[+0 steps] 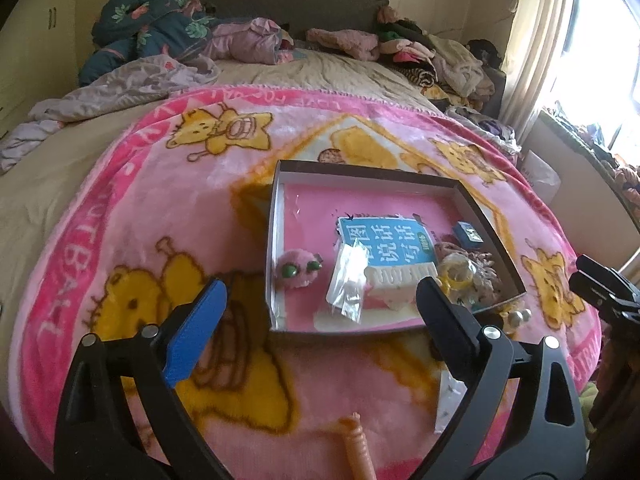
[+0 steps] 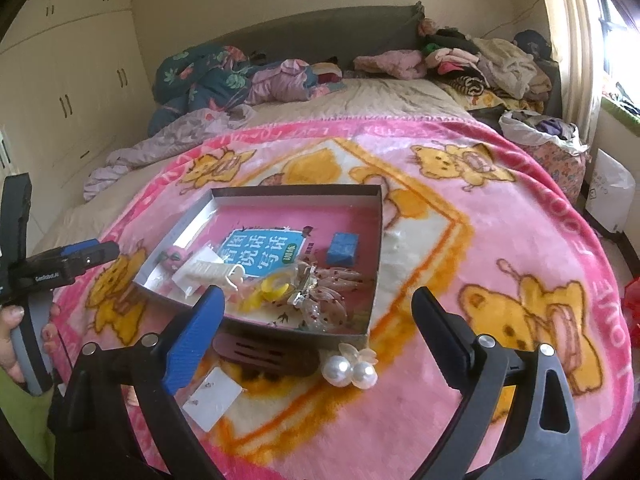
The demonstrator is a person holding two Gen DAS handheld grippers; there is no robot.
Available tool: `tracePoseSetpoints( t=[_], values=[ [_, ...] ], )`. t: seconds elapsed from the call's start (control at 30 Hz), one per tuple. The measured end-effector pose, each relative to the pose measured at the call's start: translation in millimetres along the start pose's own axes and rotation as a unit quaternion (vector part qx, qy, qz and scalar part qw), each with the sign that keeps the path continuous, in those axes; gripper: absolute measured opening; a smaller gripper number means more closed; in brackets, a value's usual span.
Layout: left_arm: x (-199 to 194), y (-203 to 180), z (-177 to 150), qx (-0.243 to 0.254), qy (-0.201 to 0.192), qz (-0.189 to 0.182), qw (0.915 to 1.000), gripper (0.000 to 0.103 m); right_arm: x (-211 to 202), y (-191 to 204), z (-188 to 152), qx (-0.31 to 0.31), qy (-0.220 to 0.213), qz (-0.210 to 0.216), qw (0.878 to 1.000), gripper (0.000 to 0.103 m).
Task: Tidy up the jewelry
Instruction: 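Withdraw both tools from the tray back over the blanket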
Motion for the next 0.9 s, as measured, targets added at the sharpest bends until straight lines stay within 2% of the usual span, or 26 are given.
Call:
tracePoseSetpoints(
  t=[0.6,0.9],
  values=[
    [-32.3,-15.1,-30.5,0.016,-0.004,-0.016,0.9997,0.089,-34.8,-1.4,-13.8,-0.003,-0.013,-0.013,1.0,0.095],
    [-36.9,-31.1,-51.6,0.03,0.003,-0.025,0.9992,0.089,-46.8,6.4,-35.2,-0.007,-0.01,-0.008,1.0,0.095]
  ],
)
Point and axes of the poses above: each gripper's, at about its wrist camera, not at the fingertips, and x roughly the way its jaws point, y to its left, z to its top, the point moved 10 cm from there along x, roughly the way its jaws point, and after that the axes turned 14 degrees about -x, right-handed, at the moved point
